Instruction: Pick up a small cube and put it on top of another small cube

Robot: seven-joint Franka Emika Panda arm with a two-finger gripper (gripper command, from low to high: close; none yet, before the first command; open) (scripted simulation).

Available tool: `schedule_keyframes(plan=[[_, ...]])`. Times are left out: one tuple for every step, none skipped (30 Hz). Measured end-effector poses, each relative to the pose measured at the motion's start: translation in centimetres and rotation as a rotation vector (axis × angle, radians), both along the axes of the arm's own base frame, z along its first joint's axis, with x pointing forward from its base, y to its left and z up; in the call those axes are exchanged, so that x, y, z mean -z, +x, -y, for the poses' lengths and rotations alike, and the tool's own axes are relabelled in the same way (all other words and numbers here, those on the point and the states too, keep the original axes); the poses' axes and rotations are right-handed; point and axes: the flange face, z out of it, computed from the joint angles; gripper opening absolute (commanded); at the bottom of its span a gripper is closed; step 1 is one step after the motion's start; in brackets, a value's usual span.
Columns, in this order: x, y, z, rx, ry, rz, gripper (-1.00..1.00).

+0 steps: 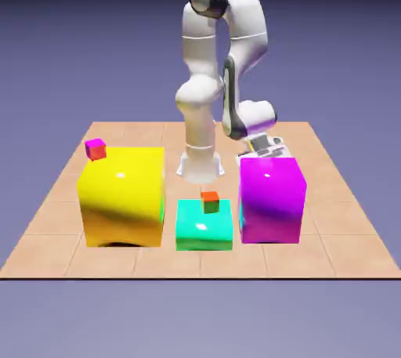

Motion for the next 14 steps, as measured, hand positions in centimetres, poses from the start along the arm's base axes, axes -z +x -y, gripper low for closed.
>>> schedule_keyframes(plan=[[0.2,0.1,0.0,-0.001,-0.004,0.006,1.0],[0.2,0.1,0.0,-0.003,-0.004,0.006,1.0],[0.2,0.1,0.0,-0.002,-0.004,0.006,1.0],[-0.1,-0.1,-0.1,-0.002,0.003,-0.004,1.0],[-0.4,-0.4,-0.1,-0.004,0.01,-0.013,1.0],[-0.8,-0.7,-0.2,-0.005,0.016,-0.02,1.0],[-1.1,-0.9,-0.3,-0.004,0.022,-0.026,1.0],[-1.4,-1.1,-0.3,-0.005,0.027,-0.032,1.0],[-1.8,-1.3,-0.3,-0.005,0.032,-0.036,1.0],[-2.1,-1.5,-0.3,-0.005,0.036,-0.039,1.0],[-2.4,-1.6,-0.3,-0.006,0.04,-0.042,1.0],[-2.7,-1.8,-0.3,-0.007,0.043,-0.043,1.0],[-3.0,-1.9,-0.2,-0.007,0.045,-0.044,1.0],[-3.3,-2.1,-0.2,-0.008,0.046,-0.044,1.0]])
